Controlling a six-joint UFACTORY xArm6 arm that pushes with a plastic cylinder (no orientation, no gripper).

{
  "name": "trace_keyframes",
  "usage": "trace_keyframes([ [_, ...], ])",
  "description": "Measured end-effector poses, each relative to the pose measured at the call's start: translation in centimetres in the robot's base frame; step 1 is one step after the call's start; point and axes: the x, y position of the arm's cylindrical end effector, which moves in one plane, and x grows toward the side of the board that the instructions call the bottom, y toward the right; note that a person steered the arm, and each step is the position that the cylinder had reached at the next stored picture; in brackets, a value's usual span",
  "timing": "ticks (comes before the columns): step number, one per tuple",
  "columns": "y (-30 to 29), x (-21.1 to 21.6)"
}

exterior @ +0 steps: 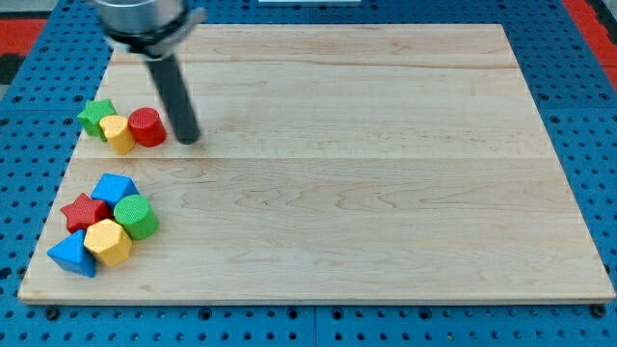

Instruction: Separate the blue triangle from the group of blocks

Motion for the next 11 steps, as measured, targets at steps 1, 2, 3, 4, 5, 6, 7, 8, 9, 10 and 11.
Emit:
trace_keyframes([
  [1, 8.4, 4.9],
  [2, 7.8, 14.4],
  [3, 3.1, 20.7],
  [4, 0.6, 20.7],
  [5, -2.5, 20.8],
  [6, -3.4, 20.8],
  [7, -7.4, 20.7],
  [8, -14.1, 20.7],
  [9, -17.8, 20.4],
  [10, -15.5, 18.2],
  [11, -11.9, 16.6],
])
